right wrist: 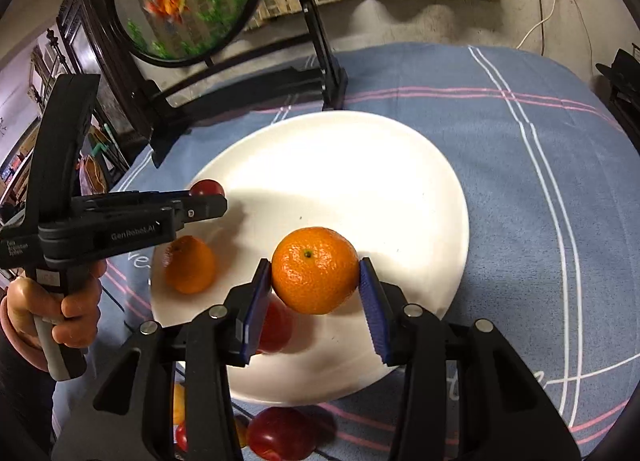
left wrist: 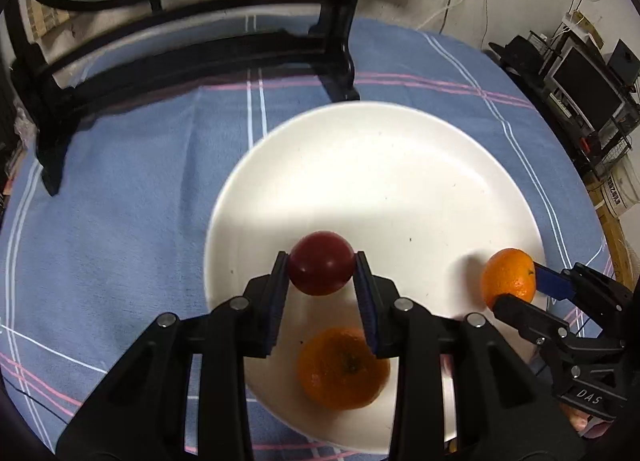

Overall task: Organize fruits
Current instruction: 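Carry the orange and tomato onto the white plate and open both tools, then withdraw both tools from the plate back toward the fruit pile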

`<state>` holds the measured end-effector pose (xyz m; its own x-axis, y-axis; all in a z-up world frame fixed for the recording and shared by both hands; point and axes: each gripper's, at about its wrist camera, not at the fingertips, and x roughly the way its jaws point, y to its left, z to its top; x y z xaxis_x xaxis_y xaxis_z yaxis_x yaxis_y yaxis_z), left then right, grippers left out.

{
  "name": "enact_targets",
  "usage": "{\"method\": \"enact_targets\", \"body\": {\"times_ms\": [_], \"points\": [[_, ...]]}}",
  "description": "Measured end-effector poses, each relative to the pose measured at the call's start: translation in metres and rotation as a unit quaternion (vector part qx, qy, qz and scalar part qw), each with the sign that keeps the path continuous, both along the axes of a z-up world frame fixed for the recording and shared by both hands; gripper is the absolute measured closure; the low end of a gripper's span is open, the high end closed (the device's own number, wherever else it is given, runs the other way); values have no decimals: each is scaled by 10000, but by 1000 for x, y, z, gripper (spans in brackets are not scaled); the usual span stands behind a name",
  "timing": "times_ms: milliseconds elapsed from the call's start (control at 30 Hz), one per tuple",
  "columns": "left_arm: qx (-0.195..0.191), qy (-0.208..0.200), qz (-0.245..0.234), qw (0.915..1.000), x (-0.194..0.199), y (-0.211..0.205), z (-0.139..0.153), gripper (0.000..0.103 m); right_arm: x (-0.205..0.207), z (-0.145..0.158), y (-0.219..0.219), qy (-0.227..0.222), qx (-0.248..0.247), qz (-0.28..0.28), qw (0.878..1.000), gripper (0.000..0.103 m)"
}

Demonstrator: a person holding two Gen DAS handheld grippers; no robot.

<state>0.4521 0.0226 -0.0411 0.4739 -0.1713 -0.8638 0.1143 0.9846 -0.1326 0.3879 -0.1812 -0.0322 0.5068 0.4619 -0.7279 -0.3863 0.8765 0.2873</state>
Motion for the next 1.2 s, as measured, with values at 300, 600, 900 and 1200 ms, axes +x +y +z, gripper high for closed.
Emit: {"method": "enact_targets", "body": {"times_ms": [300,600,900,1200], "points": [[123,-39,118,9998,2,-1,-7,31,3,-4,4,198,-172,39,9996,52],[246,-522,-6,9983,-51,-3,50,20,-28,35,-7,-35,-53,-17,10000,52],[347,-1478,134,9883,-196,4,83,3,-143,72,-39,-770,-62,-25,9970,36],[-169,-1631,108,9864,-328,0,30,3,-238,23,-58,-858,-348,245,9954,36]]}}
